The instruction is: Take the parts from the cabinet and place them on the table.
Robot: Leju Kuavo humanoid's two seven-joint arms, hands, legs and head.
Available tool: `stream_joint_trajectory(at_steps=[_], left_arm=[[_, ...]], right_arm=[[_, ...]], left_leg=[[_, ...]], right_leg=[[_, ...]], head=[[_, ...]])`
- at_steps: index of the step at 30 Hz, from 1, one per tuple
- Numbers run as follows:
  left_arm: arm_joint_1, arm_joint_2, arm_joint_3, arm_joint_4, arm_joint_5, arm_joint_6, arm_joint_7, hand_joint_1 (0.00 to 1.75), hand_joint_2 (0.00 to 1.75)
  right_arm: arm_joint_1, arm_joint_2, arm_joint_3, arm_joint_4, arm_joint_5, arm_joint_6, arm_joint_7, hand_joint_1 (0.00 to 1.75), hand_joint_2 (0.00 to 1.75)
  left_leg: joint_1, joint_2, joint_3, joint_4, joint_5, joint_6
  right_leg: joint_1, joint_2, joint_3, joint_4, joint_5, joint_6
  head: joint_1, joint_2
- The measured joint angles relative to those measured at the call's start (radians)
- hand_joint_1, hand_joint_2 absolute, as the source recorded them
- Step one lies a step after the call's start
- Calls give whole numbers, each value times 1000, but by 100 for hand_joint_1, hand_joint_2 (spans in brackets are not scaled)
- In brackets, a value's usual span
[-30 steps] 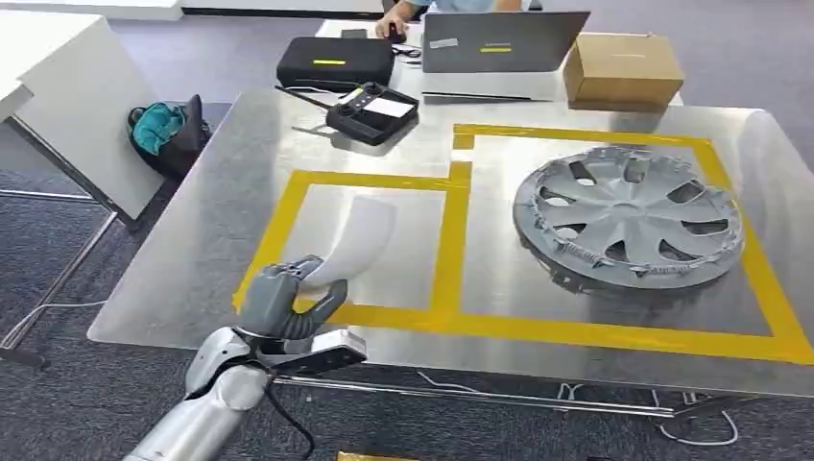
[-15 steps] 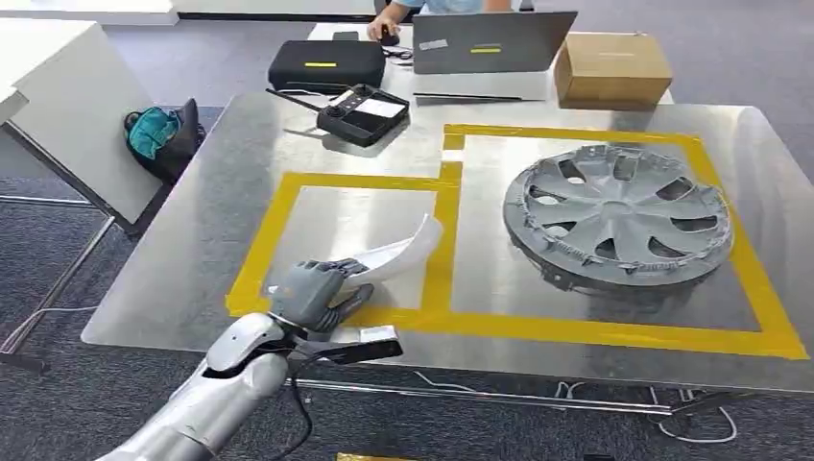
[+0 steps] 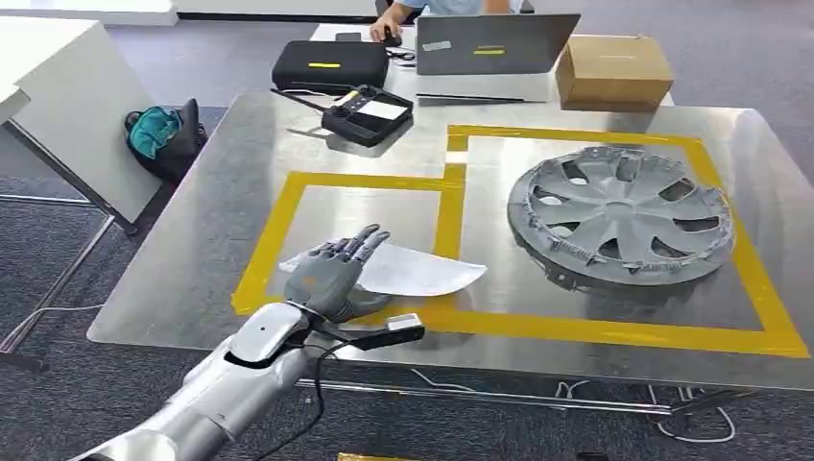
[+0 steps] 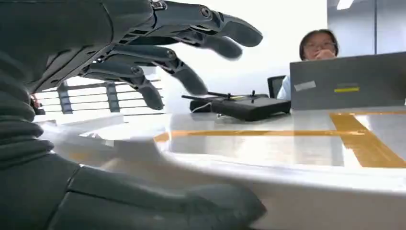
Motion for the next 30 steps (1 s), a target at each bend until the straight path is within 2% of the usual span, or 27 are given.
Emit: stream_joint_trajectory(at_steps=[5,13,15,17,18,19,20,22,23,24,25,27,28,29,30], left_arm=[[6,-6,0,0,16,43,-42,0,0],[81,-6,4,-90,111,86,-122,0,0],[117,-3,10,-136,153,97,-147,0,0],[154,0,21,-184,199,109,-181,0,0],[174,0,26,-209,220,115,-197,0,0],[190,2,29,-232,241,119,-213,0,0],[208,4,31,-256,264,124,-230,0,0],[259,10,44,-311,330,125,-272,0,0],[284,12,50,-337,367,128,-296,0,0],[305,15,56,-360,393,130,-312,0,0],[324,18,61,-382,407,131,-322,0,0],[347,25,73,-414,424,132,-333,0,0],[355,26,77,-429,439,132,-343,0,0],[364,28,82,-444,454,132,-352,0,0],[375,27,87,-459,472,133,-366,0,0]], right_arm=[[0,0,0,1,-3,0,-2,0,0],[5,0,-1,1,-26,-7,-1,0,0],[5,4,-5,1,-35,-13,10,0,0],[7,13,-9,-5,-41,-15,20,0,0],[8,15,-13,-10,-45,-15,24,0,0],[10,19,-14,-14,-48,-15,26,0,0],[10,23,-18,-19,-50,-15,29,0,0],[12,30,-27,-33,-57,-14,33,0,0],[15,33,-31,-39,-60,-12,34,0,0],[18,35,-34,-42,-61,-11,35,0,0],[20,36,-37,-47,-64,-11,35,0,0],[21,37,-42,-55,-66,-11,35,0,0],[18,41,-44,-56,-67,-11,35,0,0],[18,44,-45,-56,-69,-12,36,0,0],[18,47,-47,-59,-71,-14,36,0,0]], left_leg=[[0,0,-1,1,-1,1],[-8,0,-1,3,-4,10],[-11,0,-2,4,-5,16],[-10,1,0,-3,7,26],[2,3,5,-20,18,28],[4,4,6,-24,21,31],[6,4,3,-24,22,32],[7,7,0,-24,23,32],[8,9,-2,-24,25,31],[10,9,-4,-24,27,28],[13,8,-6,-23,30,23],[21,5,-12,-19,35,13],[22,3,-16,-14,37,4],[19,2,-22,-13,40,-3],[17,1,-22,-9,46,-11]], right_leg=[[-1,0,1,-1,0,1],[-8,0,1,-2,0,6],[-11,0,2,-4,1,11],[-11,1,5,-12,11,22],[-8,0,0,-8,1,24],[-6,-2,-8,12,-27,27],[-7,-2,-30,74,-72,29],[-12,-2,-87,231,-152,37],[-13,-3,-104,284,-169,41],[-14,-3,-96,285,-159,43],[-16,-3,-63,235,-126,46],[-24,-3,49,46,-49,56],[-26,1,85,-26,-66,68],[-18,14,94,-19,-50,48],[-19,16,85,-20,-52,40]], head=[[0,0],[0,0],[0,0],[-1,0],[-1,0],[2,0],[5,0],[4,0],[5,0],[5,0],[5,0],[5,0],[6,0],[7,0],[4,0]])
